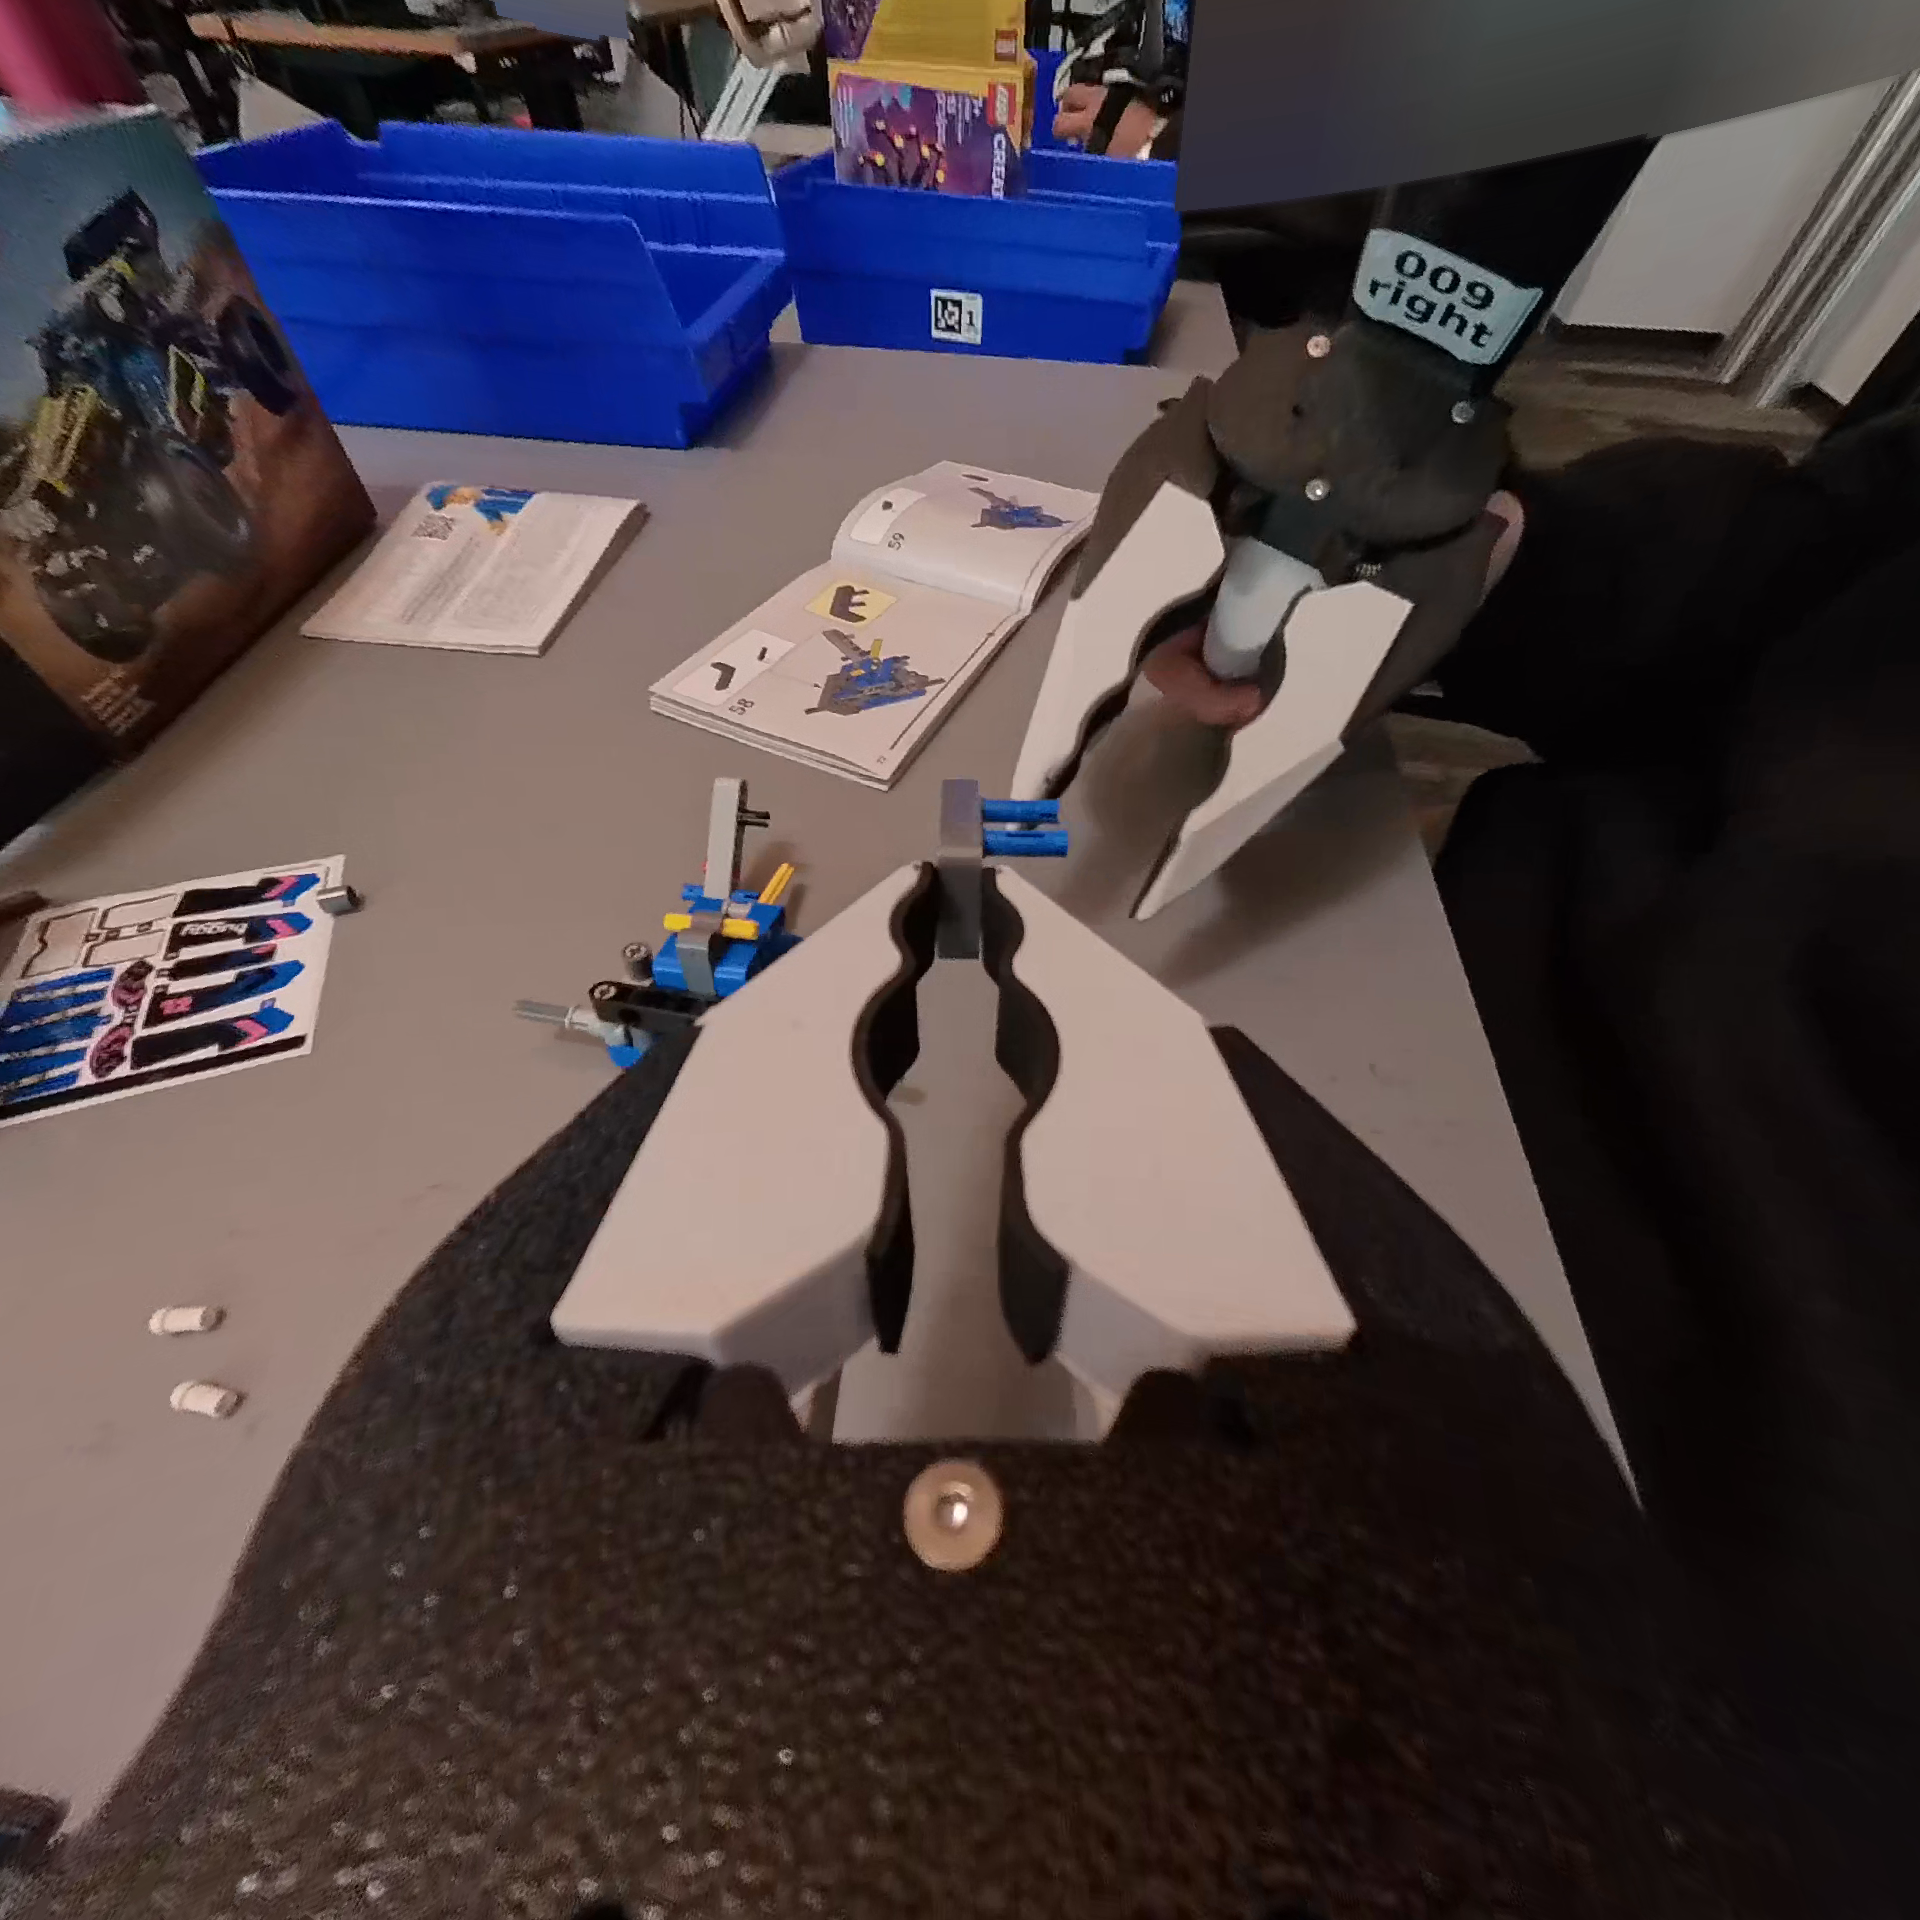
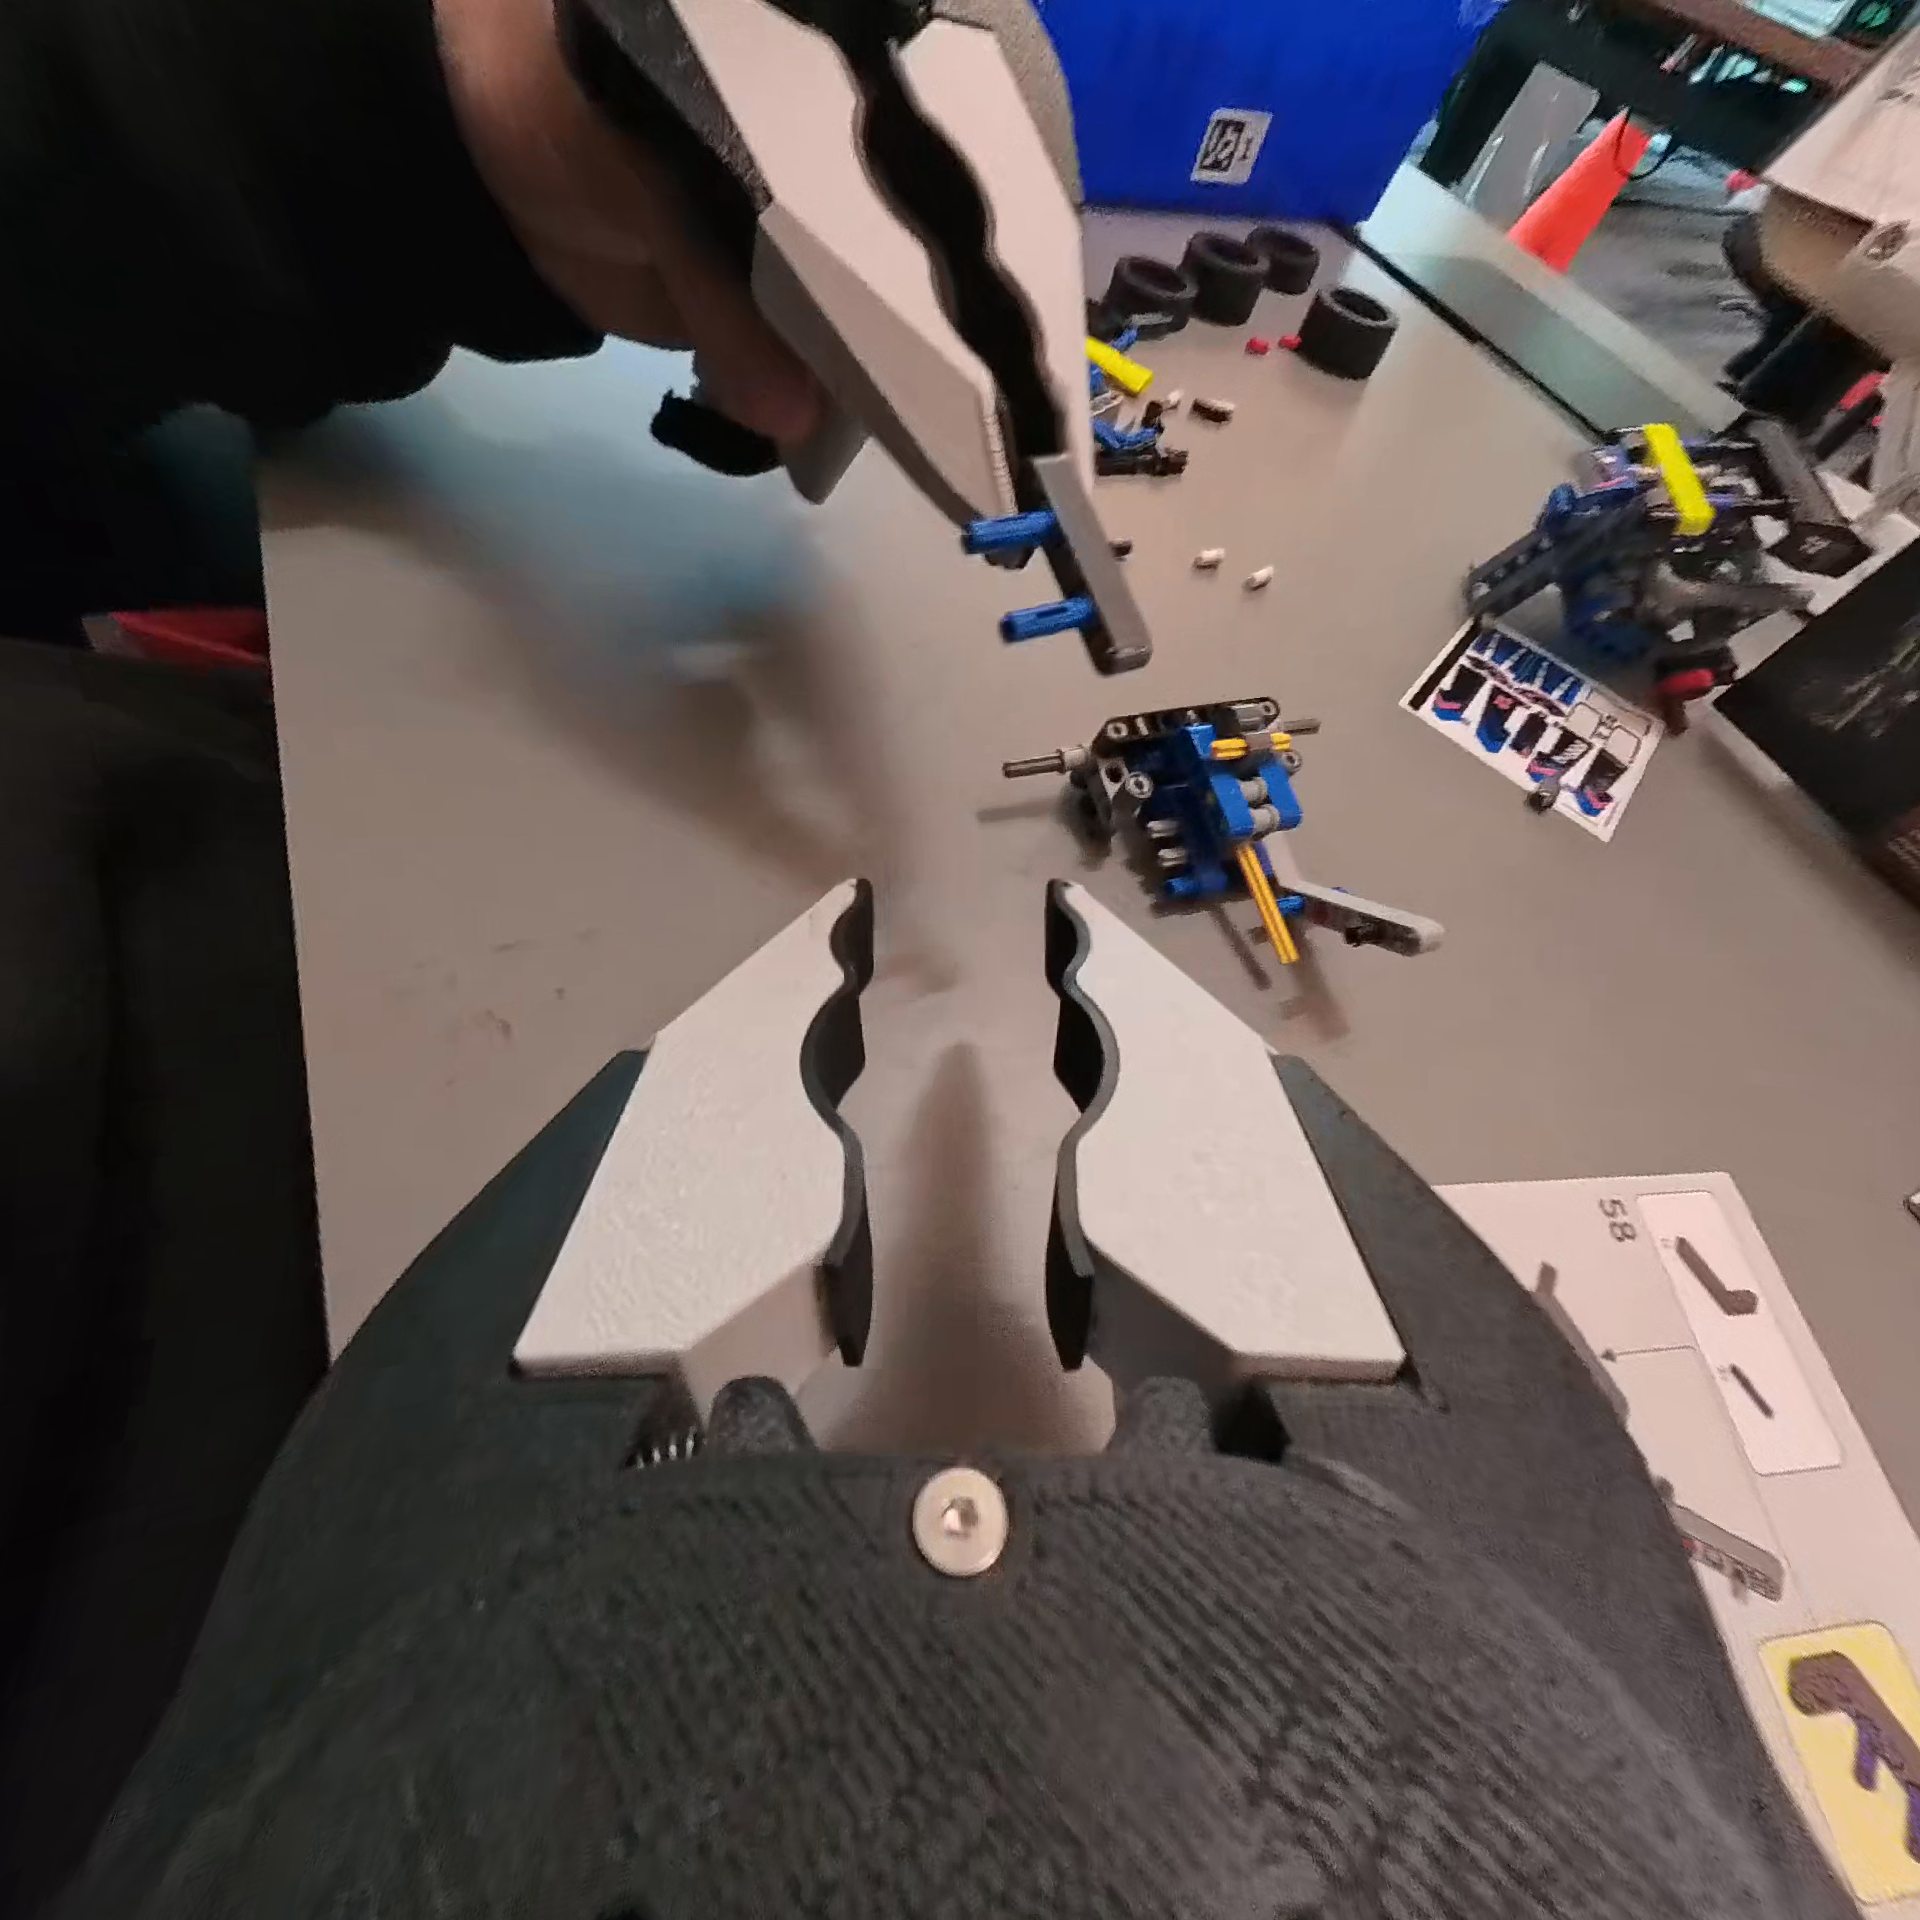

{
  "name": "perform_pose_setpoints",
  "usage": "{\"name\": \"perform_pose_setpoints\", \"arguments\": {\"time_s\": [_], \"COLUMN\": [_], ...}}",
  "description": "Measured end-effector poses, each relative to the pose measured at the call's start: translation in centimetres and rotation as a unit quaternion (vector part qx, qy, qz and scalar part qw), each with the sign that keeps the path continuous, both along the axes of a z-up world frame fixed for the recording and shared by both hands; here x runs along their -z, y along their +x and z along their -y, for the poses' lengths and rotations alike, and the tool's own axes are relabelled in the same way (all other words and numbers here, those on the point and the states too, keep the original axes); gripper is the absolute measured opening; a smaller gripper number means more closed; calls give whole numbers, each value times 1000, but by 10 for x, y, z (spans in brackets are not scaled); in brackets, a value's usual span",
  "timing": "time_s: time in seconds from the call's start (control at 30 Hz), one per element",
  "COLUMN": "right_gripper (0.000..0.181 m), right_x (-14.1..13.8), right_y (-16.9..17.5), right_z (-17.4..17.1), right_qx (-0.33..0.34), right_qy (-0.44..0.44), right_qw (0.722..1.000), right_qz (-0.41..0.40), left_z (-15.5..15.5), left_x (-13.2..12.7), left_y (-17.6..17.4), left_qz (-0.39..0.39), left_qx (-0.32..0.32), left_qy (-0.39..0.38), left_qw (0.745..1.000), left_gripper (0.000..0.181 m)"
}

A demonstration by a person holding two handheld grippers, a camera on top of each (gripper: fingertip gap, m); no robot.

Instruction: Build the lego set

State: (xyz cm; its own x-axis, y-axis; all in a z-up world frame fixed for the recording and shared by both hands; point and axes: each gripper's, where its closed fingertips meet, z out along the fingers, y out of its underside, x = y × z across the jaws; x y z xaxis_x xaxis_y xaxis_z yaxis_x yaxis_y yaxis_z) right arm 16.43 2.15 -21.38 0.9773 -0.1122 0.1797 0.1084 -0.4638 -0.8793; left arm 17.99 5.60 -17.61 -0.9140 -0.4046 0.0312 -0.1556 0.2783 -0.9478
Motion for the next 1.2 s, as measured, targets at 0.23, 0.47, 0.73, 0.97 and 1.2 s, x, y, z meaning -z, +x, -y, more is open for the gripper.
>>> {"name": "perform_pose_setpoints", "arguments": {"time_s": [0.23,0.47,0.73,0.97,1.2], "right_gripper": [30,32,39,47,48], "right_x": [10,-12,-50,-26,9], "right_y": [-1,52,145,123,115], "right_z": [13,40,69,29,19], "right_qx": [-7,44,45,-97,-97], "right_qy": [-41,-33,-34,-26,-96], "right_qw": [999,998,998,992,989], "right_qz": [-25,18,30,-73,-55], "left_z": [-17,-49,-48,-80,-71], "left_x": [5,-3,-15,-18,-4], "left_y": [8,35,88,113,107], "left_qz": [18,60,122,188,202], "left_qx": [-31,-55,-50,-193,-166], "left_qy": [18,45,64,61,114], "left_qw": [999,996,989,961,958], "left_gripper": [5,4,5,4,5]}}
